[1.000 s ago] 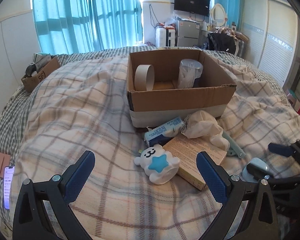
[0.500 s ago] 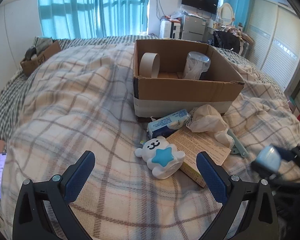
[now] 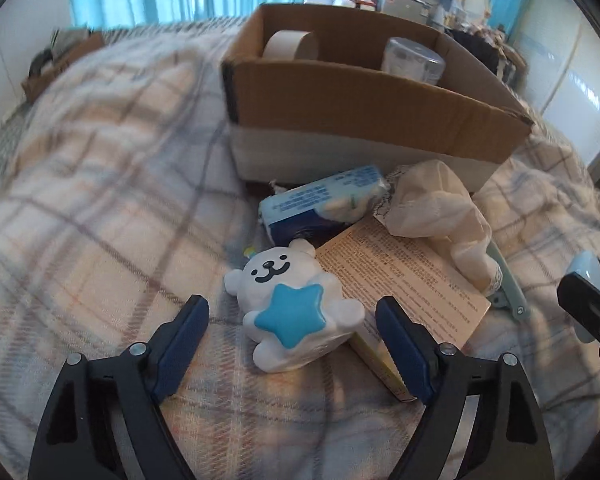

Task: Organize objects
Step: 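Grasp the light blue earbuds case with the right tool while the left tool grasps the white bear toy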

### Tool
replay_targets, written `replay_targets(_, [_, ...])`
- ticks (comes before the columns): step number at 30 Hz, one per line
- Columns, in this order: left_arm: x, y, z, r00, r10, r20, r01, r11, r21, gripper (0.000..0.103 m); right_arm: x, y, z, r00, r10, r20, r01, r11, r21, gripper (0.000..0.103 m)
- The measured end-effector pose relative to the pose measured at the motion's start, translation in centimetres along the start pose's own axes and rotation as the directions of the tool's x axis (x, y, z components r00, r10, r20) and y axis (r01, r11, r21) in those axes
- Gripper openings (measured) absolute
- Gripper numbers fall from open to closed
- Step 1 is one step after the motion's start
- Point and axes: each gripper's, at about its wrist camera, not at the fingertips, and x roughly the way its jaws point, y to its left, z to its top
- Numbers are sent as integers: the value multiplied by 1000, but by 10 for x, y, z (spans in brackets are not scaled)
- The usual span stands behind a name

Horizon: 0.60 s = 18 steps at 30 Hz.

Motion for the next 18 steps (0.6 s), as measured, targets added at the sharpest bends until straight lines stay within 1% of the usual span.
replay_targets(1, [0, -1, 0, 1000, 14, 1, -14, 1000, -2, 88, -1, 1, -1, 1000, 0, 2, 0, 1000, 0, 50])
replay_targets(3, [2, -7, -2, 1000, 29, -3, -29, 999, 27, 88, -1, 4, -1, 1000, -7, -1, 7, 1000, -6, 50])
replay_targets(5, [3, -8, -3, 1000, 9, -20, -8, 999, 38, 85, -1, 6, -2, 1000, -7, -4, 7, 1000, -4, 50])
replay_targets(6, [3, -7, -4, 1000, -7, -24, 8, 999, 35, 76, -2, 6, -3, 1000, -4, -4, 4, 1000, -1, 50])
replay_targets(7, [3, -7, -4, 998, -46, -36, 47, 998, 29, 68, -4, 6, -4, 1000, -1, -4, 1, 1000, 2, 50])
replay_targets(9, [0, -4, -6, 997, -61, -36, 62, 998, 16, 55, -6, 7, -5, 1000, 3, -1, -3, 1000, 3, 50])
replay_targets(10, [-2, -3, -7, 997, -68, -35, 68, 998, 14, 53, -7, 7, -6, 1000, 4, -1, -4, 1000, 3, 50])
replay_targets(12, [-8, -1, -7, 996, -85, -29, 85, 996, 4, 53, -7, 8, -6, 1000, -3, -2, 3, 1000, 0, 50])
replay_targets(15, [-16, -3, -8, 997, -82, -15, 82, 997, 11, 52, -10, 8, -6, 1000, -6, 4, 6, 1000, -1, 50])
replay_targets(18, [-38, -7, -11, 995, -90, 43, 88, 995, 40, 52, -15, 8, -4, 1000, 0, 26, 0, 1000, 4, 50])
